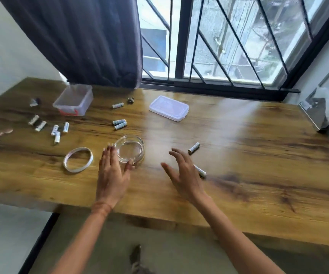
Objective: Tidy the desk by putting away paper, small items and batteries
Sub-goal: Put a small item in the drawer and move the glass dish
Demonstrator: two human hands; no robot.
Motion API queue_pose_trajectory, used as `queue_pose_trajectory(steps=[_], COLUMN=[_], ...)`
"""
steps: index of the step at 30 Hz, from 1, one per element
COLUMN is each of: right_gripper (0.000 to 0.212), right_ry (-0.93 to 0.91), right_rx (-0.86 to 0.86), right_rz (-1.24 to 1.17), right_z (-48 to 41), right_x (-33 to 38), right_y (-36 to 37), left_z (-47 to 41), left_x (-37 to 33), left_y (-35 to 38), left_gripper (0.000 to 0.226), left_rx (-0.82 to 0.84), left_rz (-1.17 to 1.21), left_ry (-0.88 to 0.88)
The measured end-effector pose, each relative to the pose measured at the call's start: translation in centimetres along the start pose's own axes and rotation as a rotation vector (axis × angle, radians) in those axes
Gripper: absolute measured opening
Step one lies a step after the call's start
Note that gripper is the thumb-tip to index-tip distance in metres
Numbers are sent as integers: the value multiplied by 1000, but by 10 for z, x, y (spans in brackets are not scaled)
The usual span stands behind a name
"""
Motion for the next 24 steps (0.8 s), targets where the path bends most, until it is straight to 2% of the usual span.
queue_pose_trajectory(steps=[2, 5, 11, 14, 19, 24], right_gripper=[52, 58, 101, 105, 101, 105], right_ry=[76, 189, 203, 241, 203, 246], right_rx=[102, 174, 396, 338, 213, 111], right_rz=[-88, -174, -192, -198, -194, -182], right_z=[-27, -56, -63, -64, -67, -78], right_x=[7, 12, 14, 7, 8, -5], right_y=[32, 69, 127, 132, 119, 88], left_z=[-25, -55, -78, -83, -89, -102], left_x=[26, 51, 63, 64, 60, 33], left_y=[3, 14, 41, 44, 42, 45], left_gripper=[71, 64, 48, 45, 40, 41], left_rx=[43, 149, 424, 454, 453, 494], left_rz=[69, 122, 336, 433, 509, 620], left_ry=[-107, -165, -96, -105, -129, -119])
Point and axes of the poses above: each hand's wrist, its own z-axis away from the middle knuckle, its own y-axis out of the palm, x = y × z, the point moved 10 cm from there along -z, towards the middle knuckle, and after that the axes turned 5 degrees about -x, right-handed, at the moved point
